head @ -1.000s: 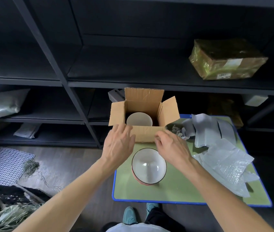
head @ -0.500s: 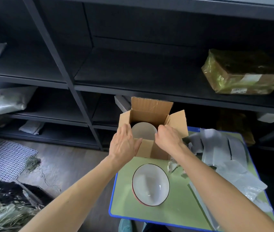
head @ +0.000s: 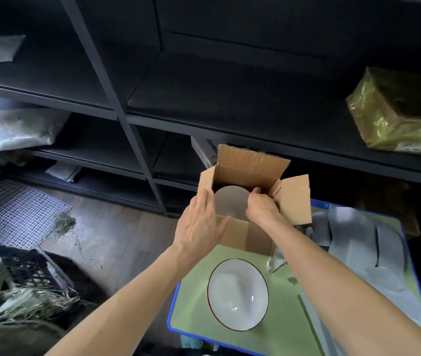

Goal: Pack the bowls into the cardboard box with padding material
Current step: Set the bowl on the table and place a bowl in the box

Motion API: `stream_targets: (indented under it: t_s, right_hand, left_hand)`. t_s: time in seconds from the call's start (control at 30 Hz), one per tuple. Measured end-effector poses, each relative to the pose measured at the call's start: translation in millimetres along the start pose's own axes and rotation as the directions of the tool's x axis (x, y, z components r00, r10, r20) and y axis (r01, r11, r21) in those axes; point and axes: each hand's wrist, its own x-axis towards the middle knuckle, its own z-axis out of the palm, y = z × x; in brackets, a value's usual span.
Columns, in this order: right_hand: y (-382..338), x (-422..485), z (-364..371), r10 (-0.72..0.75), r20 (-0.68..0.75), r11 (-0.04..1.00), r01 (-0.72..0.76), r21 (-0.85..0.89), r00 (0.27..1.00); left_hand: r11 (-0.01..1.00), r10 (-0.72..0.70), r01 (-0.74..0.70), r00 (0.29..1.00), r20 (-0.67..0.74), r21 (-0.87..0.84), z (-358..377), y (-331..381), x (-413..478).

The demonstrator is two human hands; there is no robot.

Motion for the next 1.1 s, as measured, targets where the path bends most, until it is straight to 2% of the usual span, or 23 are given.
stream_targets:
  t_s: [0.23,0.47,0.53,0.6,0.67,0.77,1.1]
  right_hand:
    - [-1,-2,-6,0.030,-0.015,0.993,-0.028,0.117,0.999]
    - [6,-34,-33,0.054,-0.184,0.967,-0.005,0.255,0.981]
    - [8,-47,-41,0.066,-0.229,0.950,0.008,0.312,0.971]
    - [11,-60,-50,0.079,-0.245,0.931,0.016,0.364,0.966]
    - [16,-72,-56,0.090,-0.255,0.920,0.018,0.391,0.963]
    - [24,-89,-58,0.080,-0.257,0.884,0.051,0.465,0.963]
    - [54,-169,-24,0.076,-0.176,0.814,0.041,0.579,0.982]
  left_hand:
    - [1.000,0.011,-0.011,1.000,-0.012,-0.005,0,0,0]
    - [0.998,-0.057,0.056,0.998,-0.022,-0.024,-13,2,11]
    - [0.993,-0.079,0.076,0.997,-0.024,-0.085,-20,3,16]
    - [0.972,-0.097,0.095,0.995,0.004,-0.214,-29,4,20]
    - [0.927,-0.111,0.122,0.992,0.052,-0.355,-40,9,23]
    - [0.883,-0.111,0.149,0.988,0.111,-0.444,-54,15,22]
    - [0.891,-0.075,0.163,0.973,0.216,-0.423,-59,20,-46]
